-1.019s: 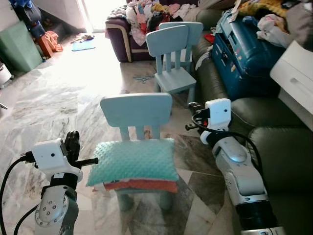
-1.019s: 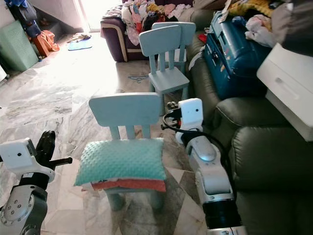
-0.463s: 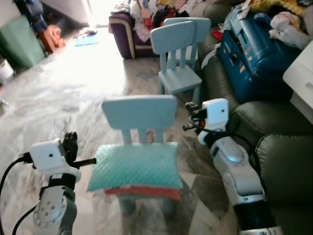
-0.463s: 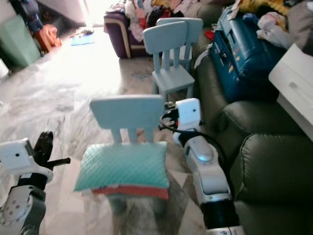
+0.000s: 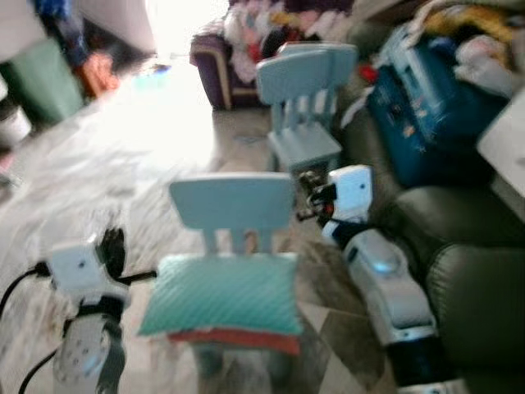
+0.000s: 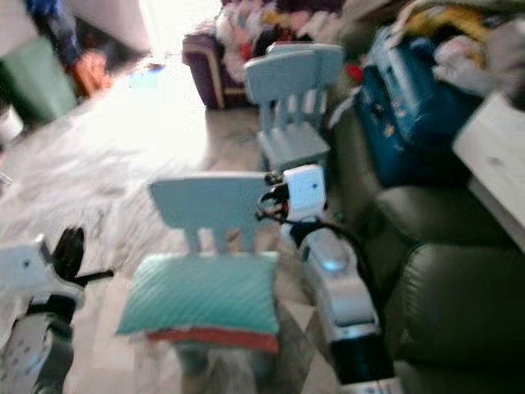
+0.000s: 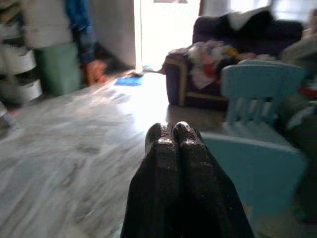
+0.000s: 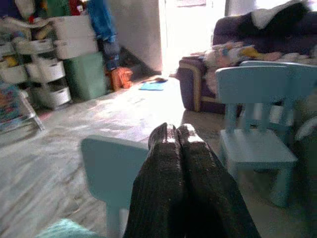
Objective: Move the pillow to the sofa
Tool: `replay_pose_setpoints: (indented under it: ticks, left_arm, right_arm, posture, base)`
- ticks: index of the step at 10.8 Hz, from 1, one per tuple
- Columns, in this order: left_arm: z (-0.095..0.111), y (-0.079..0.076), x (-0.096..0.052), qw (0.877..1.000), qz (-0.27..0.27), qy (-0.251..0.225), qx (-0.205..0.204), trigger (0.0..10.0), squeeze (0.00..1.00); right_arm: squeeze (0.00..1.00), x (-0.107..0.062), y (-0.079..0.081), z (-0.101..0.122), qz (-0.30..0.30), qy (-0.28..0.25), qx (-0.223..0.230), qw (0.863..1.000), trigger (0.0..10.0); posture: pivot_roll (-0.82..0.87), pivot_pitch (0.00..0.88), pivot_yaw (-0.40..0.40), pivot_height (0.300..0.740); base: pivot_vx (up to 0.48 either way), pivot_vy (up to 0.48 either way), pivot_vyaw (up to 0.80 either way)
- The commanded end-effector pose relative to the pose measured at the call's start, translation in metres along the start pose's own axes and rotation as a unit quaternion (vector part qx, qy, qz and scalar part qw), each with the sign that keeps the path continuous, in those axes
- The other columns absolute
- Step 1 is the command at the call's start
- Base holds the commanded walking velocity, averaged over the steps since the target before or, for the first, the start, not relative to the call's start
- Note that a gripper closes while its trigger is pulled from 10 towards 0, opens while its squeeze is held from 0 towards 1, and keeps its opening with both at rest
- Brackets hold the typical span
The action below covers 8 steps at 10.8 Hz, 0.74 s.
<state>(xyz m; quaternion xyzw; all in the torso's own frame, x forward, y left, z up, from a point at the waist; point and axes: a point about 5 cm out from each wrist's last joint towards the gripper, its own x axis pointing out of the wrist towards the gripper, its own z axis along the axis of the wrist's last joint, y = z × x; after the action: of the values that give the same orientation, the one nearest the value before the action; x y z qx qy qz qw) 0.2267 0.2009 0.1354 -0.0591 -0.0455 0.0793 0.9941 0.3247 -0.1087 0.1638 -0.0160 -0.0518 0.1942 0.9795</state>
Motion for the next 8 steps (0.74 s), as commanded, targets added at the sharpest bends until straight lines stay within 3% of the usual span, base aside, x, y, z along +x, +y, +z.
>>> replay_pose_setpoints:
  ticks: [1, 8]
  left_arm:
    - [-0.0021, -0.0024, -0.0017, 1.0, -0.002, 0.006, 0.0, 10.0, 0.0]
    - [-0.0109, -0.0003, -0.0006, 0.999, 0.031, 0.038, -0.015, 10.0, 0.0]
  right_arm:
    - [0.0, -0.0032, -0.0077, -0.0002, -0.013, 0.001, -0.002, 1.0, 10.0]
    - [0.0, -0.0034, -0.0067, -0.0013, -0.011, 0.003, -0.001, 1.0, 10.0]
  posture:
    - [-0.16, 0.094, 0.076, 0.74]
    - [-0.16, 0.099, 0.075, 0.74]
  base:
    - [0.3, 0.0, 0.0]
    - [0.0, 0.0, 0.0]
